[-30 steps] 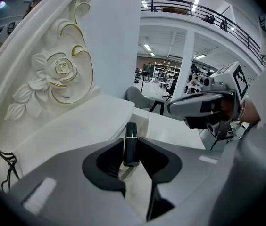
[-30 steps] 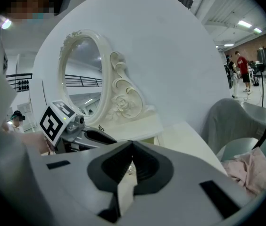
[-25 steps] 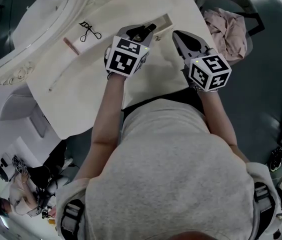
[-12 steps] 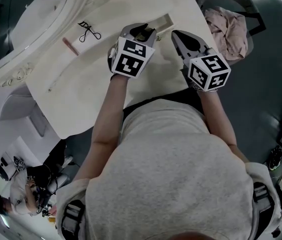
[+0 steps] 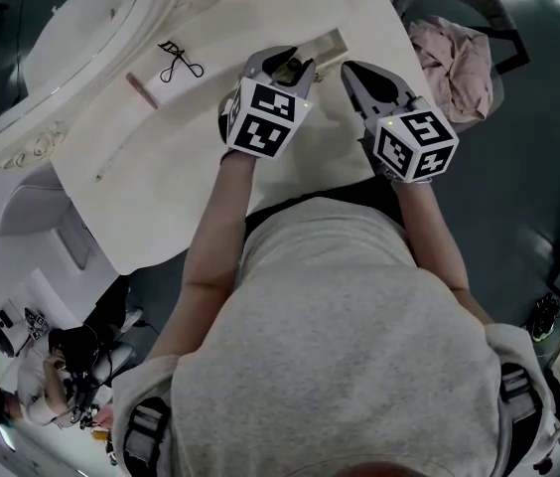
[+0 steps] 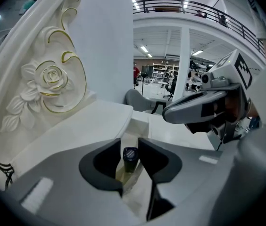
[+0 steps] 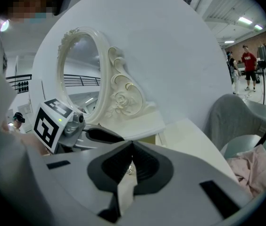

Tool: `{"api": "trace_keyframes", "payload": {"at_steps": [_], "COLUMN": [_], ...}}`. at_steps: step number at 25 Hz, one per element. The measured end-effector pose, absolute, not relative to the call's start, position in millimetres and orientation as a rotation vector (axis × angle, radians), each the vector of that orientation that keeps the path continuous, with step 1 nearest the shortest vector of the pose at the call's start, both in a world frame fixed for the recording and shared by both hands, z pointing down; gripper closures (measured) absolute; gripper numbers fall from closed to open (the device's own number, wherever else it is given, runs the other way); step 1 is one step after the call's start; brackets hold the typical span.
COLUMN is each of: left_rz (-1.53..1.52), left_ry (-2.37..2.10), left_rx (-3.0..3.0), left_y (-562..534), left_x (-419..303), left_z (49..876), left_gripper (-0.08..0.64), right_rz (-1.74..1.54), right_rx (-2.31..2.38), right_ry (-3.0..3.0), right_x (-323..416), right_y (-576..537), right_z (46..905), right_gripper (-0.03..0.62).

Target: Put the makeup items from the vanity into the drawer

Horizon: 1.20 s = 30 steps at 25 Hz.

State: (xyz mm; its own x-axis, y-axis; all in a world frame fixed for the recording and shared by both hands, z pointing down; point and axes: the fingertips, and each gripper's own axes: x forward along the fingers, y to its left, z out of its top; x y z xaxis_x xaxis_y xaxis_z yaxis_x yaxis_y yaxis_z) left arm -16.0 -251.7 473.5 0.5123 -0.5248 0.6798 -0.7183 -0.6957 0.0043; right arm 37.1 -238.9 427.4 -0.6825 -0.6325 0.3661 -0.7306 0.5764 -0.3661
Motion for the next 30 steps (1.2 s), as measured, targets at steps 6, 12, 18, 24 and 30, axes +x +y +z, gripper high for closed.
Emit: {"api": "trace_keyframes", "payload": {"at_steps": [6,12,18,24,30], "left_rz": [0.994,1.003,0.998,1.004,1.02], "left_ry": [-1.057,-1.064,-1.069,-1.067,-1.022], "left_rx": [2.477,2.46,2.448,2.449,2.499], "left_y": [-249.6,-244.0,-238.3,-237.3,-241.4], "left_x": [-20.4,-28.3,-35.5,-37.1,-28.3], "left_z": [472.3,470.8,469.1,468.3,467.8], "left_gripper": [0.454,0.454,0.454,0.456,0.466], "right_rz": [0.742,0.743,0.736,0.737,0.743], "right_rx": [1.152,1.159,1.161,1.161,1.168], "right_ry": [-2.613,-2.612,-2.615,-2.617,-2.617], "right_x": [38.6,40.4,39.8,39.8,41.5], "right_y": [-237.5,-235.7,-235.3,-234.6,-234.2], "right_z": [426.0,425.9,424.9,424.1,424.2], "right_gripper": [0.584,0.584,0.584,0.584,0.584]}}
